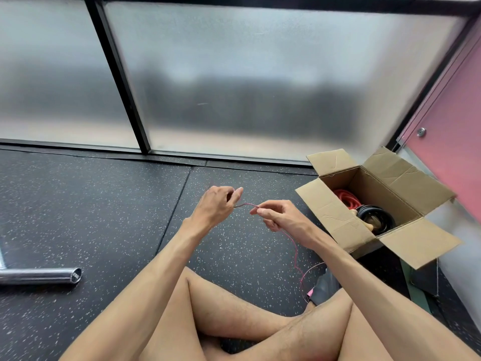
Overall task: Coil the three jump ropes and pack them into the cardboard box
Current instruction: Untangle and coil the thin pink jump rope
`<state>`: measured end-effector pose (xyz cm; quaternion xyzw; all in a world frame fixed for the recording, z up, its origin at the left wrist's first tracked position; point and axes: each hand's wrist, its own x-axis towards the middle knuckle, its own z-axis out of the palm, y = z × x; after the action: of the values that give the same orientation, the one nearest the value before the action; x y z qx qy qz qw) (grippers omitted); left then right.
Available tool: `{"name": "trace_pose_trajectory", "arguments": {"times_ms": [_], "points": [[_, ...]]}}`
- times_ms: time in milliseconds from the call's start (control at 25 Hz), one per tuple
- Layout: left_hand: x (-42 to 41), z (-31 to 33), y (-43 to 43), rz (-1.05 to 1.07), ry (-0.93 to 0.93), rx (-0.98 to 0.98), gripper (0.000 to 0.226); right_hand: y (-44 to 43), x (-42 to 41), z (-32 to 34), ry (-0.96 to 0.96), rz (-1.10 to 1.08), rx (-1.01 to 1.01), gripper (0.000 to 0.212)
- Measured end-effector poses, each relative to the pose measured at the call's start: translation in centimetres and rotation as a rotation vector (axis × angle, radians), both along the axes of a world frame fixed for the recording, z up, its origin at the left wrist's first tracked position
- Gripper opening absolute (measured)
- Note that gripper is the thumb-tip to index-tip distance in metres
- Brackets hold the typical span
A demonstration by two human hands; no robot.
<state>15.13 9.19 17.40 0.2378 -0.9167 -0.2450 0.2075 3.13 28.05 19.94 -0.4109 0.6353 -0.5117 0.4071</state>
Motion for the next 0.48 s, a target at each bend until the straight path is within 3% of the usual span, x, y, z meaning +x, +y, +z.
{"name": "trace_pose_trajectory", "arguments": {"times_ms": [80,200,320,480], "points": [[0.5,0.0,-0.2,-0.013,-0.077,-0.017,0.064,0.3,-0.8,-0.1,-0.056,-0.029,-0.032,0.023],[1.1,0.5,-0.3,-0.043,-0.149,0.1,0.061,0.4,-1.7,-0.2,-0.079,-0.069,-0.031,0.03],[1.3,1.1,-0.8,-0.092,-0.192,0.282,0.057,0.5,-2.4,-0.1,0.085,-0.19,0.023,0.032],[1.4,1.6,-0.6,-0.14,-0.128,0.716,0.057,0.5,-3.2,-1.4,0.297,-0.292,0.02,0.034]]}}
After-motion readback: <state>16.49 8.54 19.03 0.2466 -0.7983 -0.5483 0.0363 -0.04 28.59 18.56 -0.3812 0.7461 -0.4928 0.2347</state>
